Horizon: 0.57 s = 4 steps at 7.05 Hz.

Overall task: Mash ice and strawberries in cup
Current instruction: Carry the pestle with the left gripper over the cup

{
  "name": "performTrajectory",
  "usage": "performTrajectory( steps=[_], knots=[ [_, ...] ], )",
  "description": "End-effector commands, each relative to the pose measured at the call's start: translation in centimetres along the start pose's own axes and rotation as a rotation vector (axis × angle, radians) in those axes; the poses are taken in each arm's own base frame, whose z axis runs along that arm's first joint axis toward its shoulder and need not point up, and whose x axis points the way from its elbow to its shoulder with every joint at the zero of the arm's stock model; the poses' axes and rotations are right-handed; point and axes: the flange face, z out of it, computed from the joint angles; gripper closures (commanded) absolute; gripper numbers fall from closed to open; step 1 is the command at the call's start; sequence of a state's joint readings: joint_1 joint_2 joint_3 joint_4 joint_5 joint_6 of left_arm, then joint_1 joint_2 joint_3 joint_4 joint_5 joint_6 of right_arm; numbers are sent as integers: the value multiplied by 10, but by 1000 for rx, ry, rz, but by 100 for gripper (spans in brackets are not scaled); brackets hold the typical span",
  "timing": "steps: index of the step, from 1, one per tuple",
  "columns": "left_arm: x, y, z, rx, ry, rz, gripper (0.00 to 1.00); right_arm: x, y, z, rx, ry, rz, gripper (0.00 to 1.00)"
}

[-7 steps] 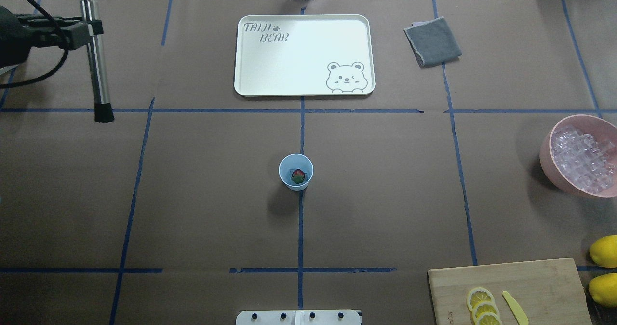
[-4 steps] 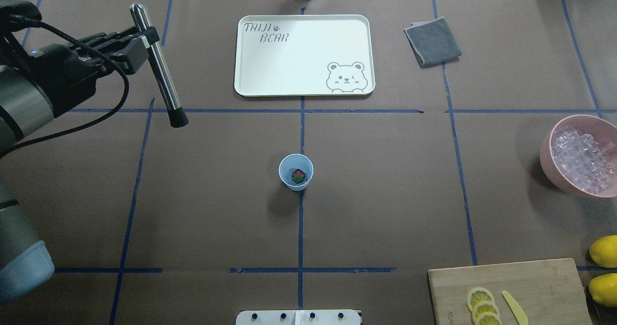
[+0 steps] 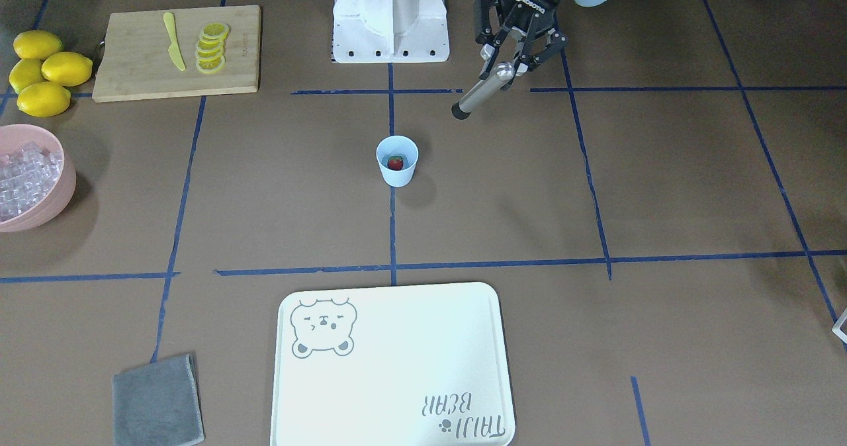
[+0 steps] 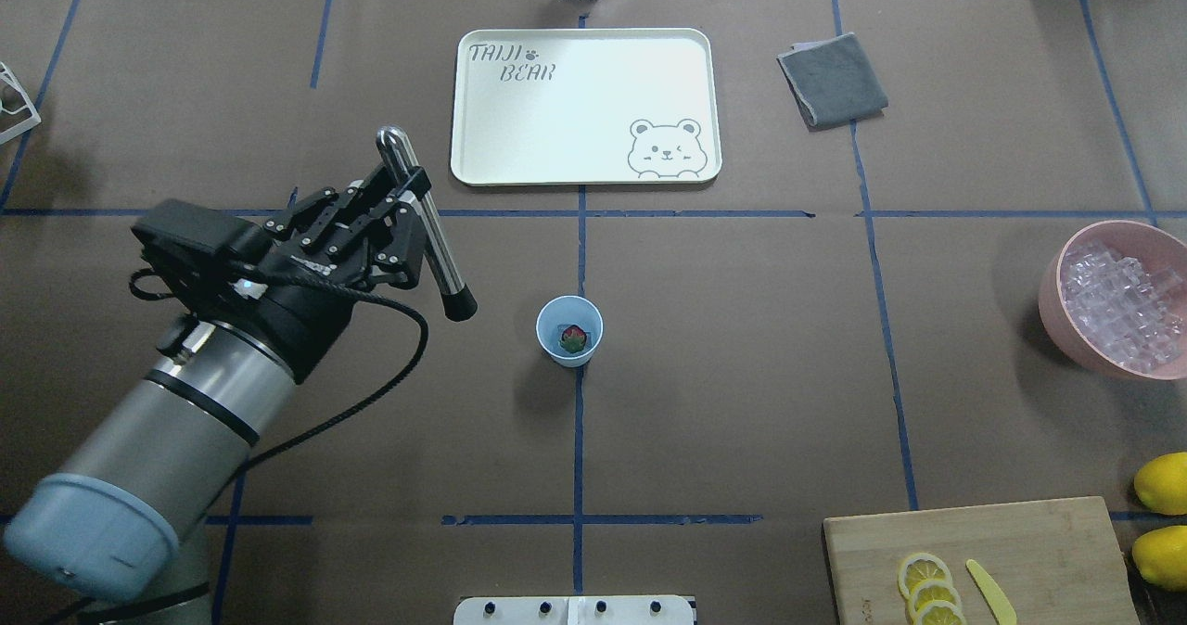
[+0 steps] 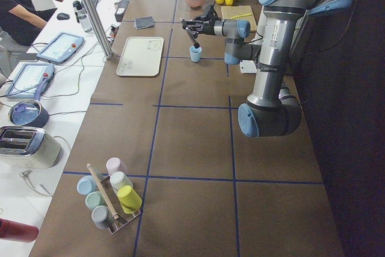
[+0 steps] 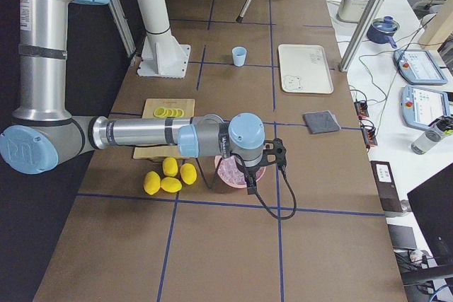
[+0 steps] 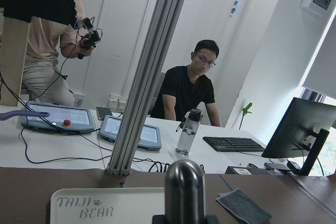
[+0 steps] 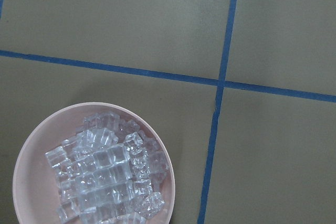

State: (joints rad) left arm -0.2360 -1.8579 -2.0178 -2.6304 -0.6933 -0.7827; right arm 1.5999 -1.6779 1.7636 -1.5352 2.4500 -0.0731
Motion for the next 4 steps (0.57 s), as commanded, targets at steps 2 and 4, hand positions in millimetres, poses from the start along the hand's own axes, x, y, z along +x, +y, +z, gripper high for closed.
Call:
performTrajectory(
  steps=[2, 4],
  knots=[
    [44, 42, 26, 40, -13, 67, 100, 0, 1, 0, 0, 0, 0, 1],
    [80, 32, 40, 45, 73, 38, 100, 1, 1, 1, -1, 0, 2, 1]
  ],
)
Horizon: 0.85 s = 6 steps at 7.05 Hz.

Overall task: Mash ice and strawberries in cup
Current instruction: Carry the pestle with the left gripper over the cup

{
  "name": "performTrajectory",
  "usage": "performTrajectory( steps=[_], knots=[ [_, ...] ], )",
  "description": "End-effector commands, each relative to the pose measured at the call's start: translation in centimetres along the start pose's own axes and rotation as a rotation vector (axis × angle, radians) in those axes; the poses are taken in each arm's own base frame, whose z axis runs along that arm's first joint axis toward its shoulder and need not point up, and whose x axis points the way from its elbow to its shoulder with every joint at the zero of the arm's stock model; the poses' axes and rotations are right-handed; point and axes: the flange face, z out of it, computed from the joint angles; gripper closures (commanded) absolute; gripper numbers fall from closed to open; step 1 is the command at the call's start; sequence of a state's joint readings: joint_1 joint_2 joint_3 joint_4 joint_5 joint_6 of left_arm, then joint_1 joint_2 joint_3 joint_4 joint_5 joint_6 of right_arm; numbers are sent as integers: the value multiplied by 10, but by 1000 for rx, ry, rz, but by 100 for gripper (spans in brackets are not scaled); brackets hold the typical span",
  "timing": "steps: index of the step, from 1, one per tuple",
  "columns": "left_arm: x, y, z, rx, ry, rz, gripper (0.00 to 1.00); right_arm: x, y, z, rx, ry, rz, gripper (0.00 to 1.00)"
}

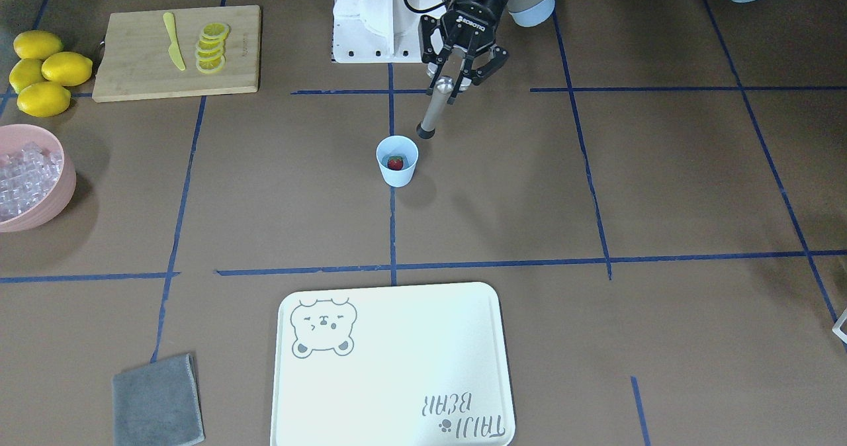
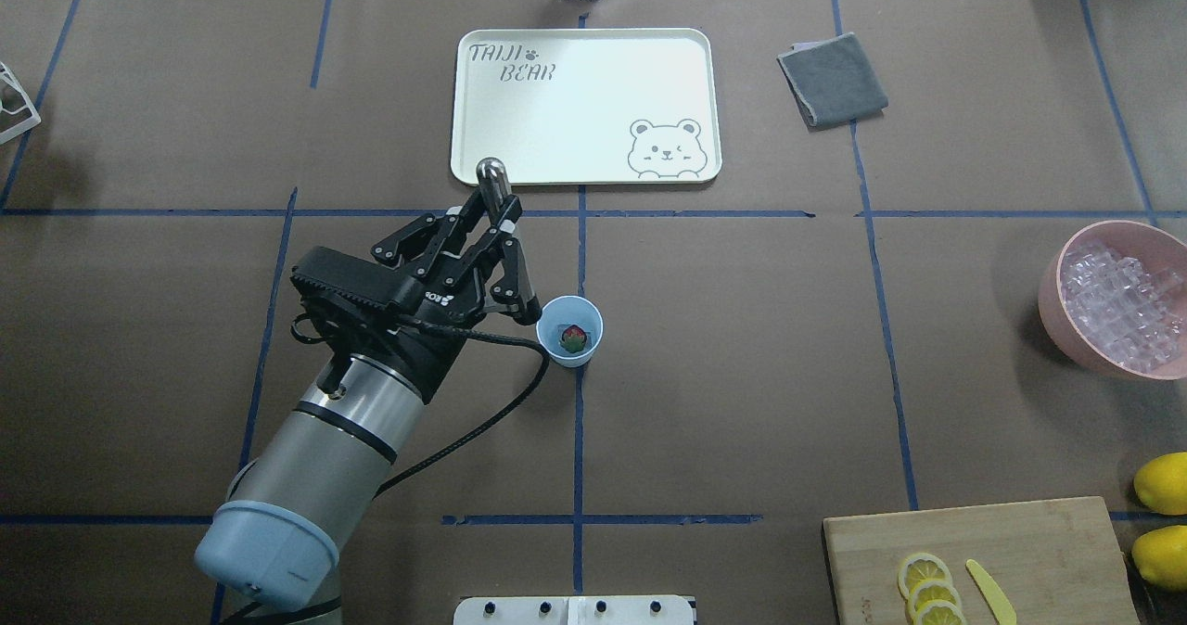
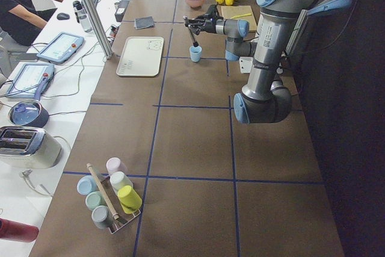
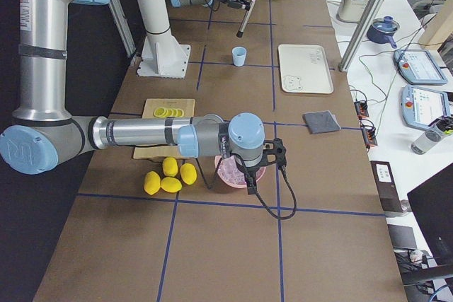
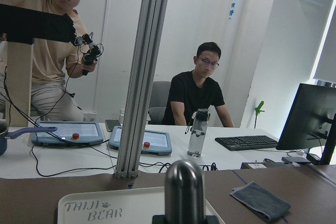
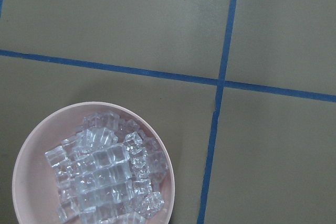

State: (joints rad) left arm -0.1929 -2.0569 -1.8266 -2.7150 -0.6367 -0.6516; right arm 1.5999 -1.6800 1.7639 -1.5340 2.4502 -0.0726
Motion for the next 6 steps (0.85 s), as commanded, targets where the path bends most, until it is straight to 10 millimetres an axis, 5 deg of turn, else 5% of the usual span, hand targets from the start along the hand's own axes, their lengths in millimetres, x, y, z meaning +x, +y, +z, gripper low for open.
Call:
performTrajectory(
  steps=[1, 6],
  knots=[
    [10, 0, 12, 17, 127, 61, 100, 1, 1, 1, -3, 0, 2, 1],
    [-19, 43, 29, 47, 226, 81, 100, 3, 4, 2, -6, 2, 6, 1]
  ],
)
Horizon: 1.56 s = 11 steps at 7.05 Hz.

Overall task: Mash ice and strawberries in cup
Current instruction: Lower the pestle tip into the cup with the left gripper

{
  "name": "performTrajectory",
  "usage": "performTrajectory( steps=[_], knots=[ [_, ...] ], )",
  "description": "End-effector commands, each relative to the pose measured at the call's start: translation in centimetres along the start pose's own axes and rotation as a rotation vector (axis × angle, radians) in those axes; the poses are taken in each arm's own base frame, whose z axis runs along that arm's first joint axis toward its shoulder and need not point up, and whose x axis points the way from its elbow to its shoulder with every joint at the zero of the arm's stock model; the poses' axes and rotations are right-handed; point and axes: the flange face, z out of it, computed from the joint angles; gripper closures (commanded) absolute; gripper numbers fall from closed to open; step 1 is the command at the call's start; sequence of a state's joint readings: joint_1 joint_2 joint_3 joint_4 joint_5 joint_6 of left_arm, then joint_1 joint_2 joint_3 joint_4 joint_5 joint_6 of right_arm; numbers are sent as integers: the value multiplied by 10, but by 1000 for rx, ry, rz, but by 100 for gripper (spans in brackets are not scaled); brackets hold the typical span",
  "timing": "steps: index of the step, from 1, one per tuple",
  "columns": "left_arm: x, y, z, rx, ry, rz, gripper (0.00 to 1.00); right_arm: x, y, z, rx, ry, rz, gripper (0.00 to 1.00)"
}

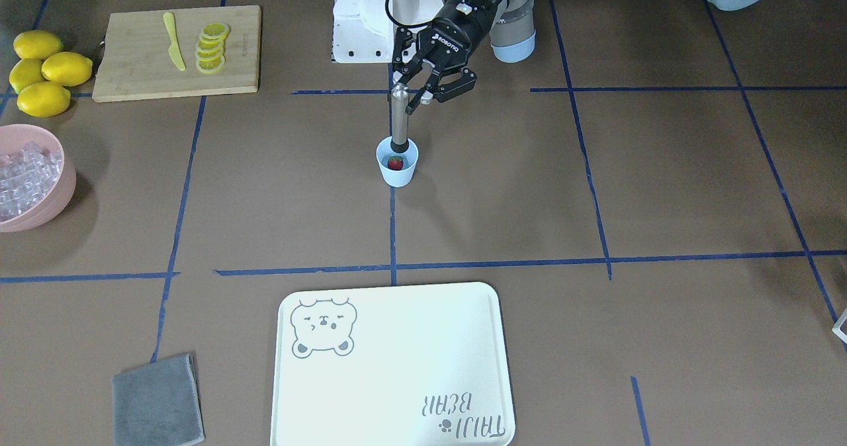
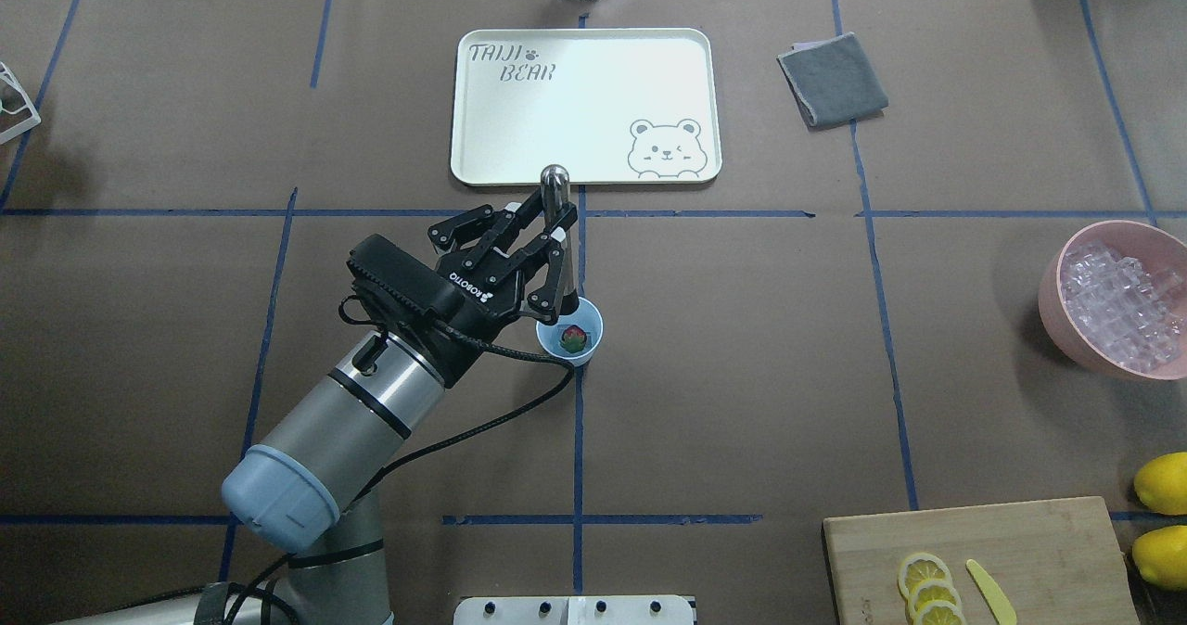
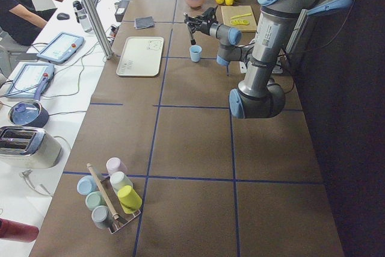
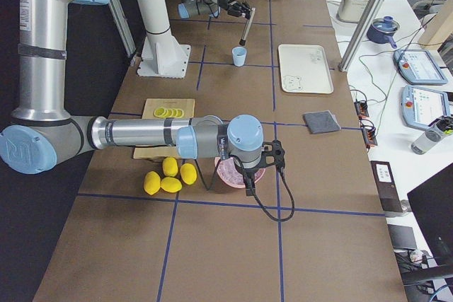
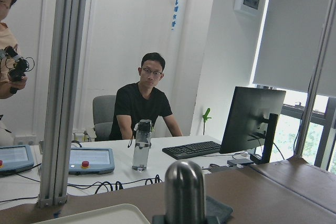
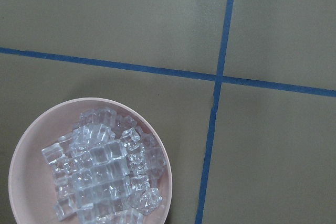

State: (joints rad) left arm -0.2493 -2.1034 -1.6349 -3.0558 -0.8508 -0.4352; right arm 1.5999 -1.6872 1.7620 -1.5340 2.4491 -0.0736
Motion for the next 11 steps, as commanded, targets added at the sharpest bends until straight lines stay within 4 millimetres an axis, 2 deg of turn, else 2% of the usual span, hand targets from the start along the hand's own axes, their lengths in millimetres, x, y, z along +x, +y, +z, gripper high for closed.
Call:
performTrajectory(
  steps=[1, 2, 4, 8, 11],
  knots=[
    [-12, 26, 0, 15, 15, -17, 100, 0, 0, 0, 0, 1, 0, 1],
    [-15, 35, 2, 14, 15, -16, 100, 0, 0, 0, 0, 1, 0, 1],
    [-6, 37, 6, 15, 21, -28, 100, 1, 1, 1, -2, 1, 2, 1],
    [-7, 42, 6, 6, 19, -25, 100, 1, 0, 1, -2, 1, 2, 1],
    [1, 55, 1, -15, 24, -24, 100, 3, -1, 3, -8, 0, 9, 1]
  ],
)
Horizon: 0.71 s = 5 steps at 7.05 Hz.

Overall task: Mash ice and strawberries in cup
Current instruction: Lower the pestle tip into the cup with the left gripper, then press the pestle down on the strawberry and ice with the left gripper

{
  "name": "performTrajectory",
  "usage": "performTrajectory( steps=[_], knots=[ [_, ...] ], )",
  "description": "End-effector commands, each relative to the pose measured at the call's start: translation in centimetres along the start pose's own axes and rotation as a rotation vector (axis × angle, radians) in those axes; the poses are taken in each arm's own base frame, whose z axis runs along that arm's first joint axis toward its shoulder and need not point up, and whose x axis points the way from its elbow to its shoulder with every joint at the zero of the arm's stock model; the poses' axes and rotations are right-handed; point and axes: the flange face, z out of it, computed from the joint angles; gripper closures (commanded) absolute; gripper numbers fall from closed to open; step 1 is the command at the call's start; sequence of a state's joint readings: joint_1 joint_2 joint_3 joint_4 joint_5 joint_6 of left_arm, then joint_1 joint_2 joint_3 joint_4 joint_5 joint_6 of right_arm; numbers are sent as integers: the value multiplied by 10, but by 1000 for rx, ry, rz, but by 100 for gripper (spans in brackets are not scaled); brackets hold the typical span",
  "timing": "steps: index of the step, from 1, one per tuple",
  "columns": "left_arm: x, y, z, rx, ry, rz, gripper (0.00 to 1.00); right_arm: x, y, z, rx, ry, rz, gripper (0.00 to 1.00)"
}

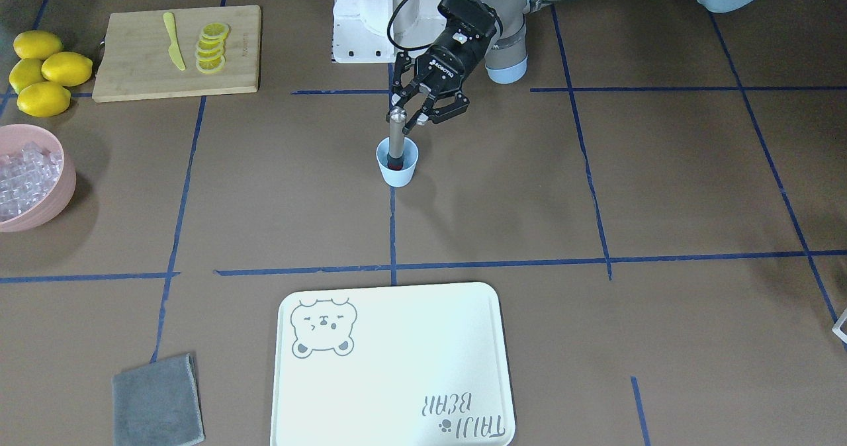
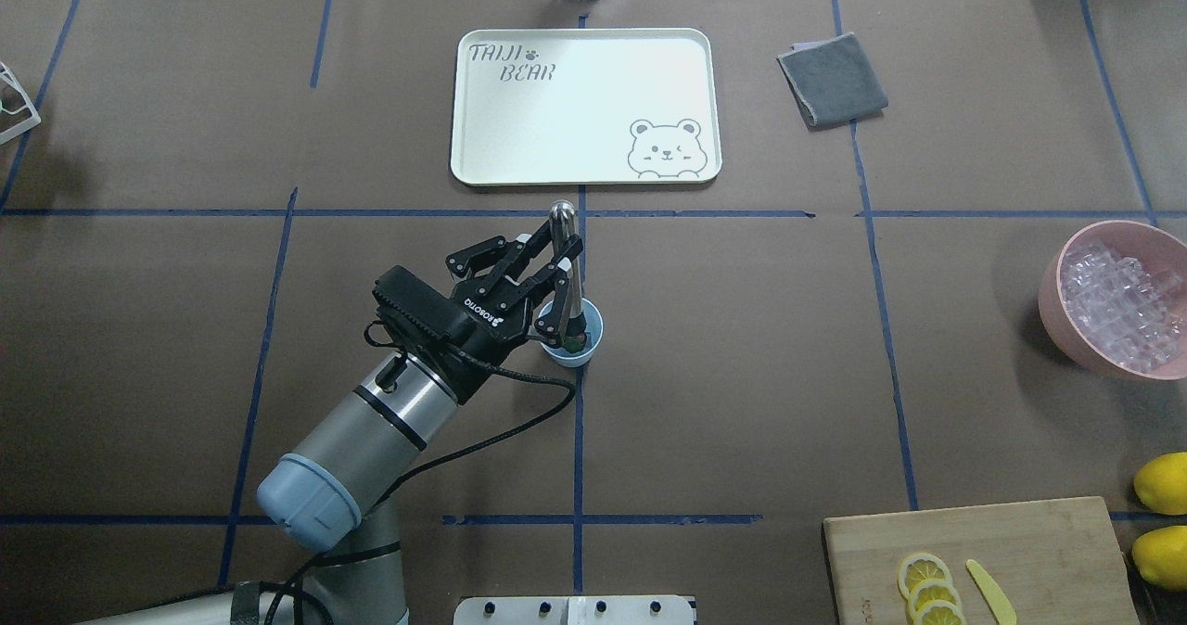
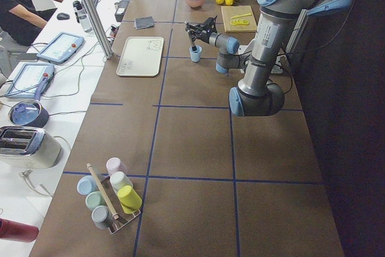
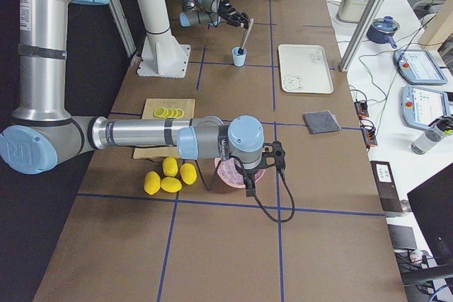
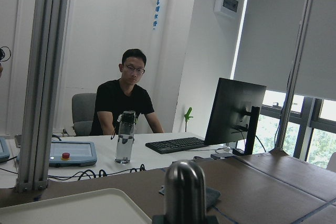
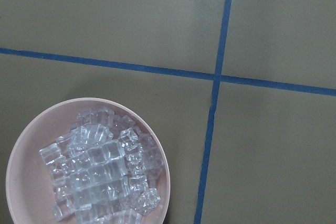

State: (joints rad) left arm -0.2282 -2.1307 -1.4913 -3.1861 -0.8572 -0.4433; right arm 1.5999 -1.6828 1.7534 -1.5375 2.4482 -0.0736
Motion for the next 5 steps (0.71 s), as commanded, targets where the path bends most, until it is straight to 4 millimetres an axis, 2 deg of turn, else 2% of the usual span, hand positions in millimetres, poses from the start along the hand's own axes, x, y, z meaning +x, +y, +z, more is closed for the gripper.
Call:
performTrajectory(
  steps=[1, 5],
  knots=[
    [2, 5, -1, -8, 0, 1, 100, 1, -1, 0, -3, 0, 3, 1],
    [-3, 13, -2, -20, -10, 15, 100, 0, -2, 0, -2, 0, 2, 1]
  ],
)
